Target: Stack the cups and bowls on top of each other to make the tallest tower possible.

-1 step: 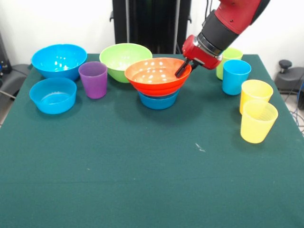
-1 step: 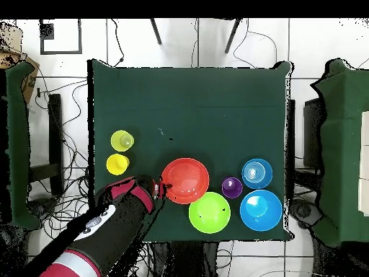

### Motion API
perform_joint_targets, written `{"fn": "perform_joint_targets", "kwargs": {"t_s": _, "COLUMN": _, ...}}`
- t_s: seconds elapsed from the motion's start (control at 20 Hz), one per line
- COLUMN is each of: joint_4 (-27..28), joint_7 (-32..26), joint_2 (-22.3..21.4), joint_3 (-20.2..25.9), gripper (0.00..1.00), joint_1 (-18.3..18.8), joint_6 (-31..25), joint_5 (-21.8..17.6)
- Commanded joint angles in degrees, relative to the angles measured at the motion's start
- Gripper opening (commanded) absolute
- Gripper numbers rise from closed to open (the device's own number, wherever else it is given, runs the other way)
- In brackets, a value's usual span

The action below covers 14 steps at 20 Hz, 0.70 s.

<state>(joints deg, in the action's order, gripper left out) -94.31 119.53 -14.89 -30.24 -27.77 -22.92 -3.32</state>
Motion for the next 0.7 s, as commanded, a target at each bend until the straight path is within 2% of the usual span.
{"fn": "perform_joint_targets", "kwargs": {"t_s": 0.05, "joint_4": 0.08, "joint_7": 7.62, "joint_2": 1.92, "joint_3": 6.91, "gripper": 0.00, "joint_1": 0.42, "joint_6": -5.48, "joint_5": 2.11}}
{"fn": "perform_joint_targets", "kwargs": {"t_s": 0.7, "joint_4": 0.33, "joint_7": 7.53, "joint_2": 2.12, "joint_3": 6.86, "gripper": 0.00, "joint_1": 0.39, "joint_6": -6.44, "joint_5": 2.16}}
